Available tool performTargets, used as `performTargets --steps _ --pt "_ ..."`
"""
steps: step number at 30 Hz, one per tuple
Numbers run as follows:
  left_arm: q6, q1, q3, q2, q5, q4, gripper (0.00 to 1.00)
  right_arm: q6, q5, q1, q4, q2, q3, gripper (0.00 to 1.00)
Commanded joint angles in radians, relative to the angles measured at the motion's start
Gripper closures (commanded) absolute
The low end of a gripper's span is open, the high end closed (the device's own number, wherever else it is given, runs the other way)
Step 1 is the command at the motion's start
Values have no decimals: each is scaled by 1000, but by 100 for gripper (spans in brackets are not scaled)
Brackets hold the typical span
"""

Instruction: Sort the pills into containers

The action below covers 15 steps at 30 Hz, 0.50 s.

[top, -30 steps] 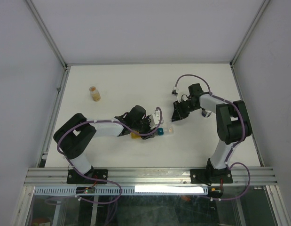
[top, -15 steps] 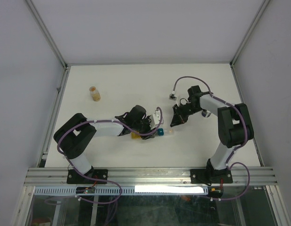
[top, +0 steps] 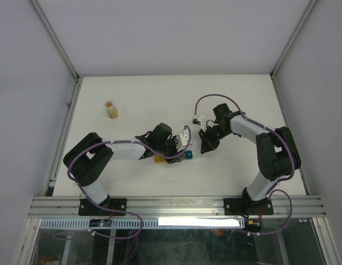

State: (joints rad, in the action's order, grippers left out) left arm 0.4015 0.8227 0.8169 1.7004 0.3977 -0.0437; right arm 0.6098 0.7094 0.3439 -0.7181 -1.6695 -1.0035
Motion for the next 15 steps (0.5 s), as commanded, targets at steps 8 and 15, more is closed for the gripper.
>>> performTargets --steps 8,15 --pt "11 -7 43 4 55 -6 56 -16 30 12 50 126 -1 99" --pt "11 -5 48 14 57 -2 56 -26 -80 34 45 35 24 100"
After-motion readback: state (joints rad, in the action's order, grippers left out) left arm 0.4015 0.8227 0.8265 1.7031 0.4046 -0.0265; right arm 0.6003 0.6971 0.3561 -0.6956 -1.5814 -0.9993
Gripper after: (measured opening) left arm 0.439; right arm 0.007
